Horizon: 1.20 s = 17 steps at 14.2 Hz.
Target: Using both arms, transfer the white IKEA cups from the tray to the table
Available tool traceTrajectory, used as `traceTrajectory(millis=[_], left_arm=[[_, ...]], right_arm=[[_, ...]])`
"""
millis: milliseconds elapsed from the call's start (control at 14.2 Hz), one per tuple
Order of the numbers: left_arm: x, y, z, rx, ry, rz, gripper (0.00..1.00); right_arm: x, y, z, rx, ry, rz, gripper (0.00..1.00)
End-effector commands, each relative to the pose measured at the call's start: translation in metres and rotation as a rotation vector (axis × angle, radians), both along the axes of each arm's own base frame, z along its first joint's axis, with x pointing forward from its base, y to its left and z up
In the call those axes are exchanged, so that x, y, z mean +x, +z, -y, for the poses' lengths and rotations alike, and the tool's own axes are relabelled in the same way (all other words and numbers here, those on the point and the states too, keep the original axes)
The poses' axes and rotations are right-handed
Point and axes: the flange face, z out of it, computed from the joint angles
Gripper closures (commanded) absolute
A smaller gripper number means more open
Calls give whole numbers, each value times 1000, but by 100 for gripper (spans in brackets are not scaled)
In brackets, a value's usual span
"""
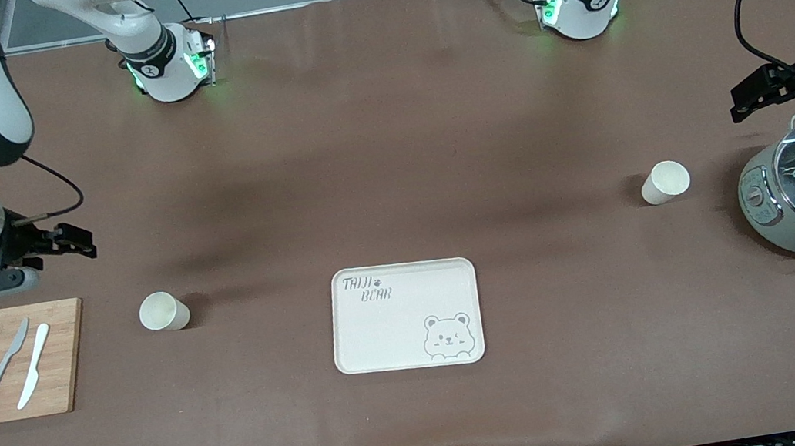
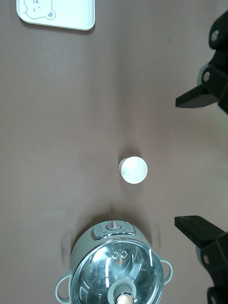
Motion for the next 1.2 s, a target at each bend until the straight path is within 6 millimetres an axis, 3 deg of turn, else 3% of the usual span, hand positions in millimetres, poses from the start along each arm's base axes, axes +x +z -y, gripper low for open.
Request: traceTrajectory(millis=[0,634,1128], left_arm=[[-1,4,1,21,-8,-3,0],[2,1,8,21,-23,-6,0],[3,0,0,18,-17,-7,0]], right_arm=[[-10,38,-8,-12,-49,-29,0],[-30,122,-16,-39,-28,-37,0],[-31,146,-18,-40,-25,-26,0]])
